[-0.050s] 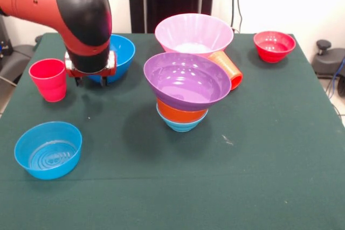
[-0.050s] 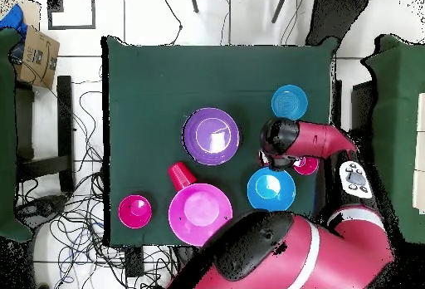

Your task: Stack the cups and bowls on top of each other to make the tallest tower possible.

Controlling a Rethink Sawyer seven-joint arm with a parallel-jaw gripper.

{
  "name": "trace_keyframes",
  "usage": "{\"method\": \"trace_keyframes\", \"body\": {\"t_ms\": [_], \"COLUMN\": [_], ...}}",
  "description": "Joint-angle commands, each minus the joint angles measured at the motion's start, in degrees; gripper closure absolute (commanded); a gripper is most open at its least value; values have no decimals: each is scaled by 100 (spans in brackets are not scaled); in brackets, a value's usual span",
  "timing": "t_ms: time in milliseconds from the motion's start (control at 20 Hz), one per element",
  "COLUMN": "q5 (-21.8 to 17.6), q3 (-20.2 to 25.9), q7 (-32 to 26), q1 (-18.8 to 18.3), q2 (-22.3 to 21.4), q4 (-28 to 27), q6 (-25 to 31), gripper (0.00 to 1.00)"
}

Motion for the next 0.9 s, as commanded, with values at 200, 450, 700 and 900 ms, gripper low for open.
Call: {"method": "trace_keyframes", "body": {"t_ms": [200,450,700,900], "q5": [-100,-119,-88,-88], "q3": [200,195,169,501], "q7": [62,-222,-84,-394], "q1": [122,162,277,63], "q2": [-990,-1534,-1722,-1741], "q4": [747,778,630,772], "q6": [-269,151,396,-178], "gripper": [0,0,0,0]}}
